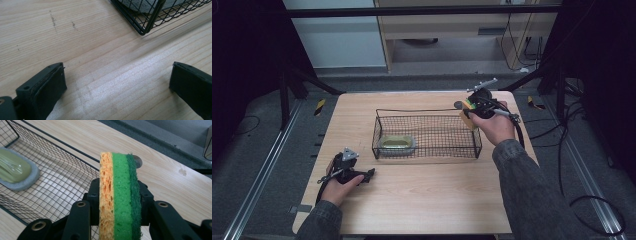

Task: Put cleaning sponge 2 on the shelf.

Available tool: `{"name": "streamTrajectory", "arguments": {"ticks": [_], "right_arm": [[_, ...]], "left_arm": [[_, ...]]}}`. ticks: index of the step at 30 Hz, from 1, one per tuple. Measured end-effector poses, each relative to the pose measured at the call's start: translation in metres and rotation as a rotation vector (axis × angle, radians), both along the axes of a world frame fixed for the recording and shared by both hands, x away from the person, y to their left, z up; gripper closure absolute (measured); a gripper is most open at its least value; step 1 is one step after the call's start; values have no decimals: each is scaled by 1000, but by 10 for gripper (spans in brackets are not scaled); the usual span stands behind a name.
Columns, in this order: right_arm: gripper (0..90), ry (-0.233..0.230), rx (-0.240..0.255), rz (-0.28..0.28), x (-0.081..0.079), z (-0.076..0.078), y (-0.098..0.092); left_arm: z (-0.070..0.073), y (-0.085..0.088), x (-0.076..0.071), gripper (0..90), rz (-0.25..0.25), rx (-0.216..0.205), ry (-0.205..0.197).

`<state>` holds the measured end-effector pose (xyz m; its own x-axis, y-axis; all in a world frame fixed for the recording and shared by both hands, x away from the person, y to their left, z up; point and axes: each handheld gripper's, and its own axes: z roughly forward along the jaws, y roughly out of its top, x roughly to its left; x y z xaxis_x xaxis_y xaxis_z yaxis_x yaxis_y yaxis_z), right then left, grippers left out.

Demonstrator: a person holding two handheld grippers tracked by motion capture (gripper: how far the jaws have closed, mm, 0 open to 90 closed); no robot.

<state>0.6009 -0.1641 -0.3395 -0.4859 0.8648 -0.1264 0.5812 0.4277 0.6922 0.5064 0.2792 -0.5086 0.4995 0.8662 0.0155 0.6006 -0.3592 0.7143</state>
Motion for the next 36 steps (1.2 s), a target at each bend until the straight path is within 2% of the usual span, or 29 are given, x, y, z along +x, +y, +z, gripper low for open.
{"name": "streamTrajectory", "arguments": {"ticks": [11, 19, 25, 33, 36], "right_arm": [[648, 39, 12, -16, 8, -27, 6], [647, 75, -3, -31, 15, -45, 5], [647, 95, -4, -50, 20, -53, 1], [646, 101, -39, -61, 24, -62, 1], [646, 101, -38, -64, 24, -63, 2]], "left_arm": [[0, 1, 2, 0, -2, 10, 0], [0, 0, 2, 0, 0, 7, 2], [0, 0, 2, 0, 0, 7, 2], [0, 0, 2, 0, 0, 7, 2], [0, 1, 2, 0, 0, 7, 2]]}}
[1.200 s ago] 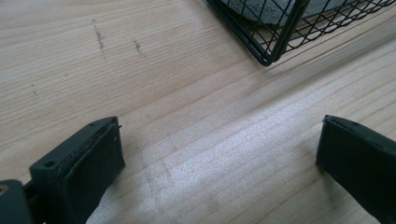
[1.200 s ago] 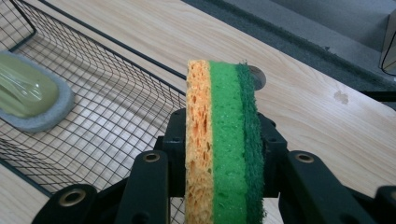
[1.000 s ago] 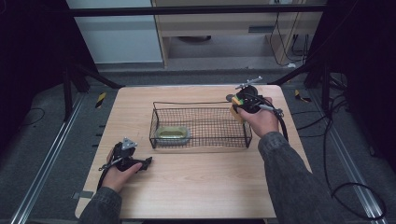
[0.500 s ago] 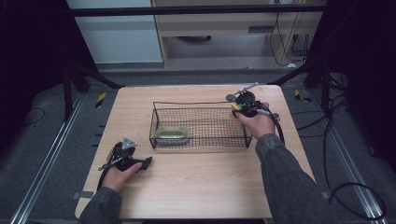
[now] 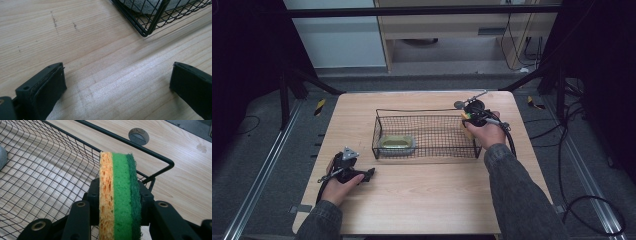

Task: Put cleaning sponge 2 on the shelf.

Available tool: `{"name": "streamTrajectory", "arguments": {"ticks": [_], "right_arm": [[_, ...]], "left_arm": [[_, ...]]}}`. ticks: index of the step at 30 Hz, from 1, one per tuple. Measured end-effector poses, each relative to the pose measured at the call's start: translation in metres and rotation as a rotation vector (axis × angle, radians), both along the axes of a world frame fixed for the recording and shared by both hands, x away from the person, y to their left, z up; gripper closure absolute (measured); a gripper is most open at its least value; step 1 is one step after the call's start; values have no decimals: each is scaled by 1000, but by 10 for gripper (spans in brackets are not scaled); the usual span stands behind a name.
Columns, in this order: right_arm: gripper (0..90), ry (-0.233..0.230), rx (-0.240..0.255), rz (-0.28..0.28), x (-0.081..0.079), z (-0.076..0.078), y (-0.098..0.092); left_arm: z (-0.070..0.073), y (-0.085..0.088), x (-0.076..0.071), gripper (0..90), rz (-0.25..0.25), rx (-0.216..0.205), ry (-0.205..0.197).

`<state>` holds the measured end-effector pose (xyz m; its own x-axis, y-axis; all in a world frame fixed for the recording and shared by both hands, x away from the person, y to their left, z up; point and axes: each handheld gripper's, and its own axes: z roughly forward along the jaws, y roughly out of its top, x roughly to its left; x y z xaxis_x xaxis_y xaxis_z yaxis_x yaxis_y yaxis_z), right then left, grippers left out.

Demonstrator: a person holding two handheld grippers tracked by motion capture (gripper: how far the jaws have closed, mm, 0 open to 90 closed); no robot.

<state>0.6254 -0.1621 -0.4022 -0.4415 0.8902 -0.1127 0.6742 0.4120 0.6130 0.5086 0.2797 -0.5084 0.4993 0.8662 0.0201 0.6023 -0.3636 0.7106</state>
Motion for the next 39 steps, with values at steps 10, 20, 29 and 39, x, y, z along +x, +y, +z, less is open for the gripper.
{"name": "streamTrajectory", "arguments": {"ticks": [10, 20, 29, 39], "right_arm": [[645, 20, -30, -6, 6, -10, 4], [640, 23, -52, -2, 8, -16, 8], [610, 21, -61, -2, 6, -17, 10], [601, 18, -57, 17, 0, -12, 14]], "left_arm": [[0, 0, 1, 0, 0, -3, 0], [0, 0, 1, 0, -2, -3, 0], [0, 0, 1, 0, -5, -2, 1], [0, 0, 1, 0, -5, -2, 0]]}}
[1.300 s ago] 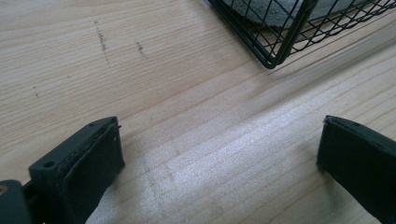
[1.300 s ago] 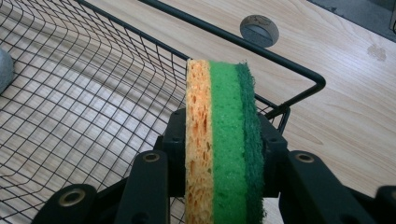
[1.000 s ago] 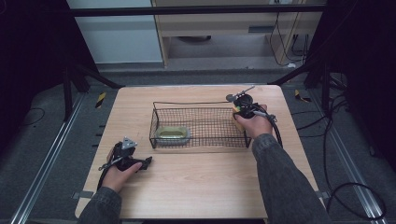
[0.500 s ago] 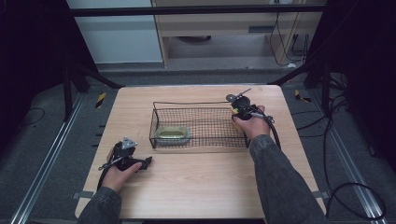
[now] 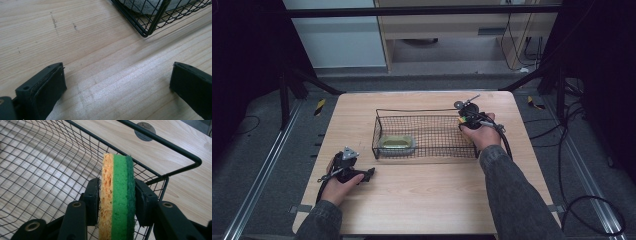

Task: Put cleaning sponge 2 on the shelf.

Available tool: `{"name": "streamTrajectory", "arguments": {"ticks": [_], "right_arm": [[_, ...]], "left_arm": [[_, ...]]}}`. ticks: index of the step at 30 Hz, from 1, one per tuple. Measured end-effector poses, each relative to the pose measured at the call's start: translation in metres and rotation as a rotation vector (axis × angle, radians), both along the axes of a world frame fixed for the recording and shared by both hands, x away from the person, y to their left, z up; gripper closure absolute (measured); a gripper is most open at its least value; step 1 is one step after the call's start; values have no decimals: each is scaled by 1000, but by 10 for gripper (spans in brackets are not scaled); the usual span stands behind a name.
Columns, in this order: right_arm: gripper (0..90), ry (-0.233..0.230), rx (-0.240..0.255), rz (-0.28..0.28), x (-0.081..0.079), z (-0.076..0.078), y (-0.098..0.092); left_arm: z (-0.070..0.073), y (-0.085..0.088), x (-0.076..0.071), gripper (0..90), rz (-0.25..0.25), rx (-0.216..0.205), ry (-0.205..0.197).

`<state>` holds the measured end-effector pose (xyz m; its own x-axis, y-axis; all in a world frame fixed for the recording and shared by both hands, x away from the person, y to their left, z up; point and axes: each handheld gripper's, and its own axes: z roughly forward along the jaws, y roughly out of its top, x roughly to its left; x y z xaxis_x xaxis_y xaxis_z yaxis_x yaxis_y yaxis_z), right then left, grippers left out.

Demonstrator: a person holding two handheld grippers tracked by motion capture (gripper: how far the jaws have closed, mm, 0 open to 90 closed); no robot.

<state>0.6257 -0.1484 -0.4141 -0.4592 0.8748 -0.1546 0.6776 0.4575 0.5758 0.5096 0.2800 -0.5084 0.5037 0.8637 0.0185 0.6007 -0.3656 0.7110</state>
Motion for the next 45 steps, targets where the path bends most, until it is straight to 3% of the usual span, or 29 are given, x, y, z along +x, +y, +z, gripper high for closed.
{"name": "streamTrajectory", "arguments": {"ticks": [16, 27, 32, 40, 45], "right_arm": [[561, 16, 21, 57, -12, 5, 20], [434, 41, 52, 72, -19, 8, 26], [365, 34, 98, 70, -26, 11, 25], [191, -41, 115, 59, -35, 20, 16], [117, -92, 168, 28, -40, 30, 1]], "left_arm": [[0, 0, 0, 0, -4, 3, -1], [0, 0, 0, 0, -5, 3, -1], [0, 0, 0, 0, -5, 3, -1], [0, 0, 0, 0, -5, 3, -1], [0, 0, 0, 0, -5, 3, -1]]}}
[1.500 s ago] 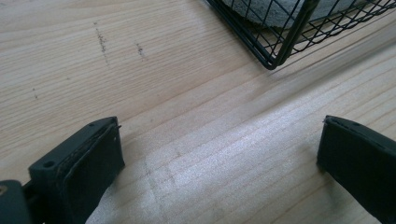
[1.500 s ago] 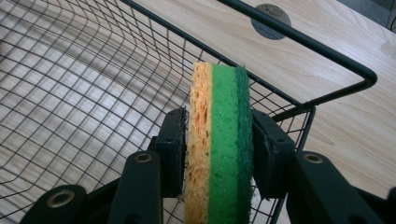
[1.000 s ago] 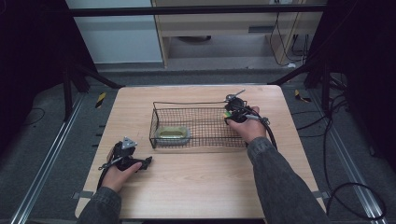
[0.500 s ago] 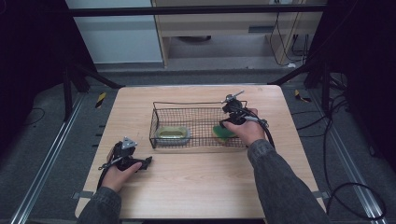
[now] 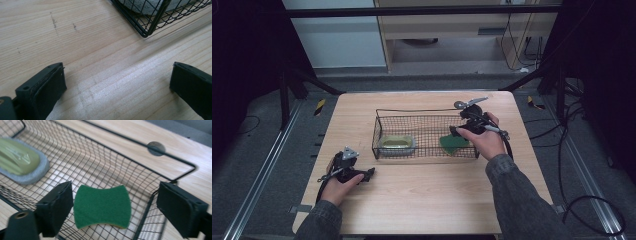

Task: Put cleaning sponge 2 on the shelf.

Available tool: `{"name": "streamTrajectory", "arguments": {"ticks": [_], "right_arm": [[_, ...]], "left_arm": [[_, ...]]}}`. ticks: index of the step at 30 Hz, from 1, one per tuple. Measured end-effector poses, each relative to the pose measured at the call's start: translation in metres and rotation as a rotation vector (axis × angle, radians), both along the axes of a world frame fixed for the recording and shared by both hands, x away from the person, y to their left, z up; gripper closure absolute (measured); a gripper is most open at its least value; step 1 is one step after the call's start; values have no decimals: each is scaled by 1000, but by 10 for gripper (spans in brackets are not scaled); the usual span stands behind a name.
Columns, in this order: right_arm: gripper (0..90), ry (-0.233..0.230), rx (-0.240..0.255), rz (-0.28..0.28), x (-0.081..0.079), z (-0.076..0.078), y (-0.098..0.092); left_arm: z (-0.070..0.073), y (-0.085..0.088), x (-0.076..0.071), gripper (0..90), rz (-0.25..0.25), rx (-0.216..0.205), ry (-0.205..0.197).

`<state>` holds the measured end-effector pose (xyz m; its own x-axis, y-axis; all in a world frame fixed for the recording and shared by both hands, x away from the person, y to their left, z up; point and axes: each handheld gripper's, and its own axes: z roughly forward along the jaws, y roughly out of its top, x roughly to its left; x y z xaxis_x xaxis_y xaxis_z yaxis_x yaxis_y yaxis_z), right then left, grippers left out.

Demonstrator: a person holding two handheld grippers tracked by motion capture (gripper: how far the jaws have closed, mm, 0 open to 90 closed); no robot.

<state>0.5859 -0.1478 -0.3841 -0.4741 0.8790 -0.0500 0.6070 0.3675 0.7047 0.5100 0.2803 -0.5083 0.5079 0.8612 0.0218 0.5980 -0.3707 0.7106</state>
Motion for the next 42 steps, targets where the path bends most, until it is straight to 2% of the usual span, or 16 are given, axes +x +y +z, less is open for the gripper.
{"name": "streamTrajectory", "arguments": {"ticks": [3, 7, 10, 18, 23, 27, 31, 33, 35, 39, 42], "right_arm": [[92, -21, 14, -23, -4, 5, -13], [86, -44, 57, -60, -12, 5, -35], [88, -43, 59, -79, -20, 1, -50], [103, -81, 75, -98, -45, -10, -83], [107, -139, 72, -105, -66, -19, -104], [98, -145, 80, -128, -86, -31, -117], [101, -135, 87, -163, -98, -48, -130], [101, -97, 102, -189, -100, -58, -135], [101, -72, 116, -210, -99, -67, -139], [107, -43, 83, -225, -89, -88, -145], [116, -33, 89, -244, -81, -97, -148]], "left_arm": [[0, 0, 0, 0, 0, 0, 0], [0, 0, 0, 0, 2, 0, -1], [0, 0, 0, 0, 1, 0, -1], [0, 0, 1, 0, 2, -1, -1], [0, 0, 1, 0, 2, -1, -1], [0, 0, 1, 0, 2, -1, -1], [0, 0, 1, 0, 3, -2, 0], [0, 0, 1, 0, 3, -2, 0], [0, 0, 1, 0, 3, -2, 0], [0, 0, 1, 0, 3, -2, 0], [0, 0, 1, 0, 3, -1, 0]]}}
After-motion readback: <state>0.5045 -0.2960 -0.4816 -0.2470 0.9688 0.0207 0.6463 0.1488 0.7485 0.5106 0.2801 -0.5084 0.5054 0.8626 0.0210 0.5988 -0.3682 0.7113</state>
